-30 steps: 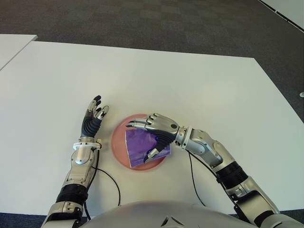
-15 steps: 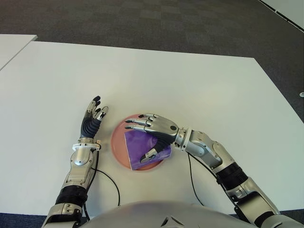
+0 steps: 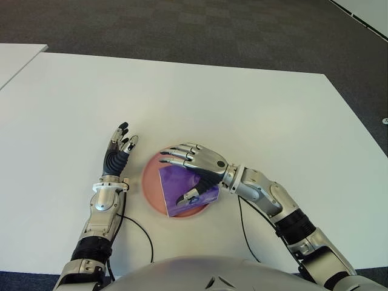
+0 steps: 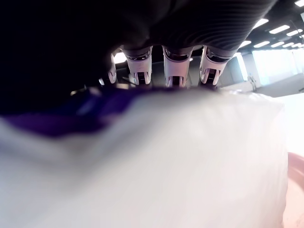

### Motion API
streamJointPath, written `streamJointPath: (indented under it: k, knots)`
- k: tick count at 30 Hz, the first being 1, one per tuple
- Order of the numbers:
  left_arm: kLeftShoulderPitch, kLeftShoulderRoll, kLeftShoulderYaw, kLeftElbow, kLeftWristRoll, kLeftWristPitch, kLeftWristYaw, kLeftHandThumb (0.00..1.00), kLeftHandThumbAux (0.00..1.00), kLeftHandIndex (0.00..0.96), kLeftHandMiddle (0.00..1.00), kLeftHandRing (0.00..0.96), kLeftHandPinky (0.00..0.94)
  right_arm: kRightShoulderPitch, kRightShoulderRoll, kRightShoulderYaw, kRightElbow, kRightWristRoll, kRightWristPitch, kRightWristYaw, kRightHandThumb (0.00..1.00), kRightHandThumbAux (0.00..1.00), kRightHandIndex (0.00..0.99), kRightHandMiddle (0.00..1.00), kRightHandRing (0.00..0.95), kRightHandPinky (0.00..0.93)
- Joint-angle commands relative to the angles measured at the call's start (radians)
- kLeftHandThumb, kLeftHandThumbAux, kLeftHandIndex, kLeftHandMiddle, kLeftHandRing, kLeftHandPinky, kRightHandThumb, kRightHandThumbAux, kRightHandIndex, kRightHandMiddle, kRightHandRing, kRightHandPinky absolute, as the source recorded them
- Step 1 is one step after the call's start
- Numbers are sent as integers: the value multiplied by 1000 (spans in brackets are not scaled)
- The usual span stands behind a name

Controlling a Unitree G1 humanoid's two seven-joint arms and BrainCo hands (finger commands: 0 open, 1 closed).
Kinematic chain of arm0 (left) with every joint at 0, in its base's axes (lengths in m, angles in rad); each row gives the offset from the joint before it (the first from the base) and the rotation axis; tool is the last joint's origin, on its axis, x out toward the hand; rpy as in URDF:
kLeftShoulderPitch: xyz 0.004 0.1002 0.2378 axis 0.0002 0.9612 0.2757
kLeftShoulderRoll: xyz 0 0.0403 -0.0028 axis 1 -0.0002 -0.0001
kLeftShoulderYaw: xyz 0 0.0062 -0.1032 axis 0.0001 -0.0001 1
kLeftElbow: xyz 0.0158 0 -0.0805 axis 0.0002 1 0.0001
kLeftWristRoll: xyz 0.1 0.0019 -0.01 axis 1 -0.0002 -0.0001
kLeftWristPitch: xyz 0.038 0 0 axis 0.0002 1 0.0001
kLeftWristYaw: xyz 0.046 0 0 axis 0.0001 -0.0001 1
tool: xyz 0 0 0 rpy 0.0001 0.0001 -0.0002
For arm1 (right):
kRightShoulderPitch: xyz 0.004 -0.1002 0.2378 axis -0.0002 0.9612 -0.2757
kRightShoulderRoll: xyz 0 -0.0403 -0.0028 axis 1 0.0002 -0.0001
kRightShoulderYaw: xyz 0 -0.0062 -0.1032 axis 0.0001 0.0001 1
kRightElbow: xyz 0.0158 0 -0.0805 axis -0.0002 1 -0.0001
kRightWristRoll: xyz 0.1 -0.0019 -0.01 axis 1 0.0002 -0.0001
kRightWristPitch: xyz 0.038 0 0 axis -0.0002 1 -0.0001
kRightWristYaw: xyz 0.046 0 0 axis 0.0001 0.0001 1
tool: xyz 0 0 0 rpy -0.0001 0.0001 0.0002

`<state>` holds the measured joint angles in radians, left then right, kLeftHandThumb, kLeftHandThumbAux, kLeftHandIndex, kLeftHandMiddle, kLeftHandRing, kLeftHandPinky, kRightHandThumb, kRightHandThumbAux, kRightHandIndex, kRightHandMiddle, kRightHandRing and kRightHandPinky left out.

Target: Put the tissue paper into the plate.

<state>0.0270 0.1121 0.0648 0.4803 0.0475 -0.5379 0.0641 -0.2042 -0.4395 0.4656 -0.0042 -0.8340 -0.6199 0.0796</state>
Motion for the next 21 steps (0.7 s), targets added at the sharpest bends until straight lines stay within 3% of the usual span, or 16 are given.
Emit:
streamJointPath:
  k: [1,4,8,13,16,21]
  knots:
    - [73,-19,-3,44,7,29,7,0,389,0,0,0,0,5,19,-19,19,-12,14,-68,163,171,0,0,0,0]
    - [76,-17,1,56,8,12,7,0,394,0,0,0,0,-2,27,-35,7,7,22,-81,159,178,0,0,0,0]
    - [69,-9,2,81,19,-9,13,0,394,0,0,0,0,-4,48,-88,-44,109,59,-54,147,193,0,0,0,0]
    - [67,-9,2,75,28,15,27,0,382,0,0,0,0,-8,56,-161,-88,279,117,12,141,194,0,0,0,0]
    - [67,-8,2,74,31,23,34,0,373,0,0,0,0,-3,66,-185,-93,336,149,31,137,185,0,0,0,0]
    - [75,-12,-4,61,38,28,46,0,363,0,0,0,0,-52,131,-284,-71,456,215,-18,157,171,0,0,0,0]
